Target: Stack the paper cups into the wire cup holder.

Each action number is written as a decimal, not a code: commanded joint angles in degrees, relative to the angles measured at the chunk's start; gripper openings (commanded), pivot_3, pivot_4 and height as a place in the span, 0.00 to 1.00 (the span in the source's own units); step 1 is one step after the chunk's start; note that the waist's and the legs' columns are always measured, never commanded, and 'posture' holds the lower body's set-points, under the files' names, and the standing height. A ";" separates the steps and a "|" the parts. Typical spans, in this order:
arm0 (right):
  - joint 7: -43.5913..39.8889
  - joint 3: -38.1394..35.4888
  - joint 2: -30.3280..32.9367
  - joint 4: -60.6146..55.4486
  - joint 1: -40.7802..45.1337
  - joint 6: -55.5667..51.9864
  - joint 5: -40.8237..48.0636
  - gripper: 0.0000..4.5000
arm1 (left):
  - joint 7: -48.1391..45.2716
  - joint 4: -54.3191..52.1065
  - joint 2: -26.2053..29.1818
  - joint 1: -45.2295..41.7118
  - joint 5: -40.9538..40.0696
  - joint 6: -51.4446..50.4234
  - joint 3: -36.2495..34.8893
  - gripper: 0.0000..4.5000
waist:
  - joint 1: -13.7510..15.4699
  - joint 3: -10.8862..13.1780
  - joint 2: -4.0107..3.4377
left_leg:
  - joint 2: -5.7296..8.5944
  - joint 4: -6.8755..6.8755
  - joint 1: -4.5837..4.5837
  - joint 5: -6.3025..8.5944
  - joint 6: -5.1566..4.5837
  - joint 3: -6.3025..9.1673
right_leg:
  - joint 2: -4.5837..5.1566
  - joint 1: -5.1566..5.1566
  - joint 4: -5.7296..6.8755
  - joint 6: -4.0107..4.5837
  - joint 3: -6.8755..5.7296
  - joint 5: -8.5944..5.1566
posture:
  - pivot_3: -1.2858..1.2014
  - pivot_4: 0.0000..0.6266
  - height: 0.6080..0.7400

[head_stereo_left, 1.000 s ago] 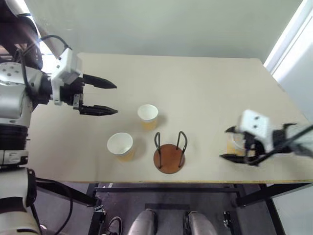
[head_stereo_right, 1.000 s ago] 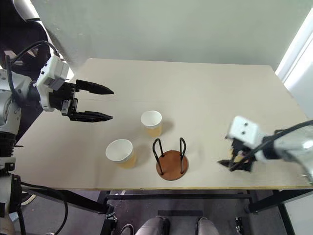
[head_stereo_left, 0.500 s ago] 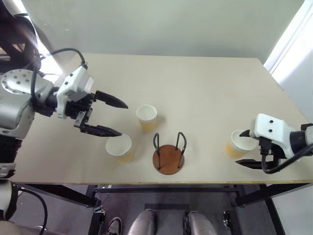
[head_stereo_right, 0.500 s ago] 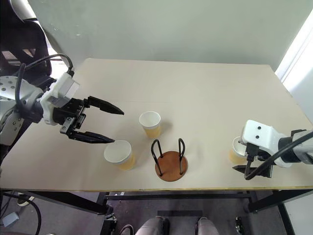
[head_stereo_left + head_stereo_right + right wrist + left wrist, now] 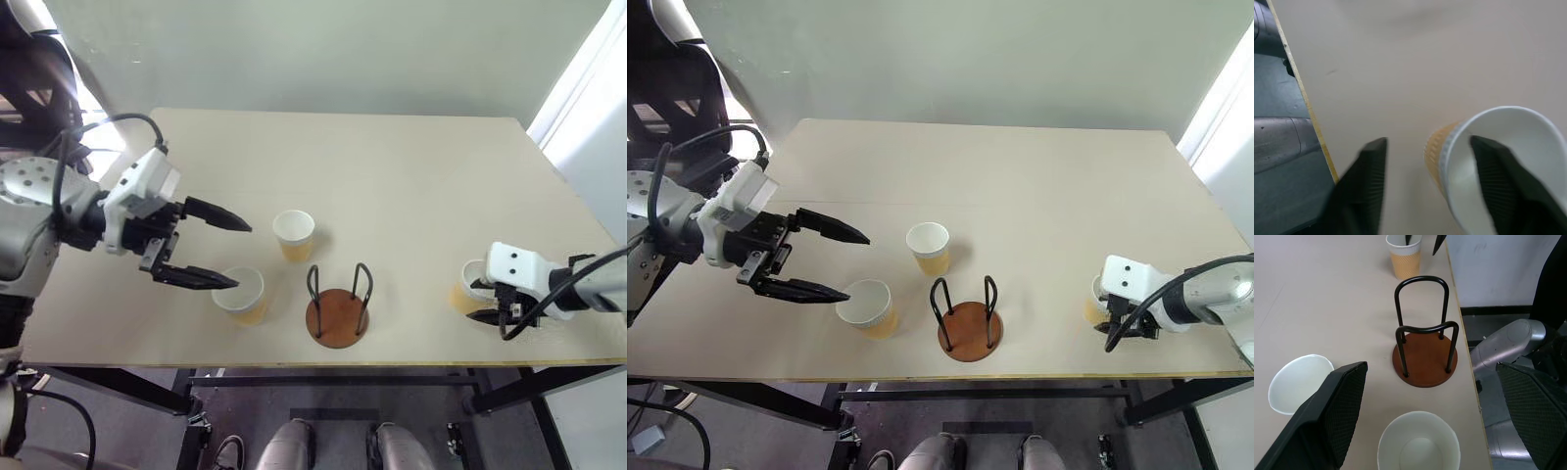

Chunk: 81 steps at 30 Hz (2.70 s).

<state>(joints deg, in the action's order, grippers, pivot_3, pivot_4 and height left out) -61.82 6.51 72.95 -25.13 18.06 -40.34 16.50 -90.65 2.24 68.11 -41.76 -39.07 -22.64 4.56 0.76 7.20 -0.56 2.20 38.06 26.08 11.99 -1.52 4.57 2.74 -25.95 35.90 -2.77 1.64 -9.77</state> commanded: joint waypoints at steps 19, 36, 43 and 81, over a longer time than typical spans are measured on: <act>-4.15 -1.32 -0.70 0.60 3.29 1.59 -0.15 0.01 | 2.62 -1.40 -2.69 7.04 -11.92 -15.35 -22.35 1.00 | -0.13 0.00 0.00 | 0.00 -0.04 -0.09 0.05 0.25 -0.02 | 0.00 0.03 0.01 0.11 0.00 0.03 | 0.52 0.24 1.00; -6.15 -2.24 -1.69 2.54 5.64 2.35 -0.64 0.13 | 3.31 -2.52 -3.23 6.68 -11.00 -14.74 -21.96 1.00 | -0.14 0.00 0.00 | 0.00 -0.05 -0.09 0.00 0.37 -0.01 | 0.00 0.04 0.02 0.21 0.00 0.12 | 0.52 0.24 1.00; -5.35 0.71 -2.86 3.78 5.04 3.75 -3.76 0.66 | 3.08 -2.68 -3.53 6.08 -10.74 -15.03 -21.39 1.00 | -0.13 0.00 0.00 | 0.00 -0.07 -0.07 0.02 0.39 0.00 | 0.00 0.03 0.00 0.21 -0.01 0.11 | 0.52 0.24 1.00; 0.57 -1.67 -25.29 -3.92 43.19 -25.51 19.87 0.01 | 2.99 -0.47 -1.47 13.84 -10.05 -15.84 -26.87 1.00 | -1.57 -0.05 0.12 | -0.43 -0.51 -0.33 -0.45 0.11 0.08 | -0.49 -0.12 0.08 0.84 0.03 -0.12 | 0.52 0.24 1.00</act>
<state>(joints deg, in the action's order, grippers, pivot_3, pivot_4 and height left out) -64.32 4.15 48.03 -28.54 60.22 -63.37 35.62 -87.78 1.42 66.22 -28.03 -49.47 -38.89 -20.16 -0.80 7.15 -0.44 1.76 37.49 25.75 11.52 -1.37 4.65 2.25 -26.15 36.04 -1.85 1.64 -9.91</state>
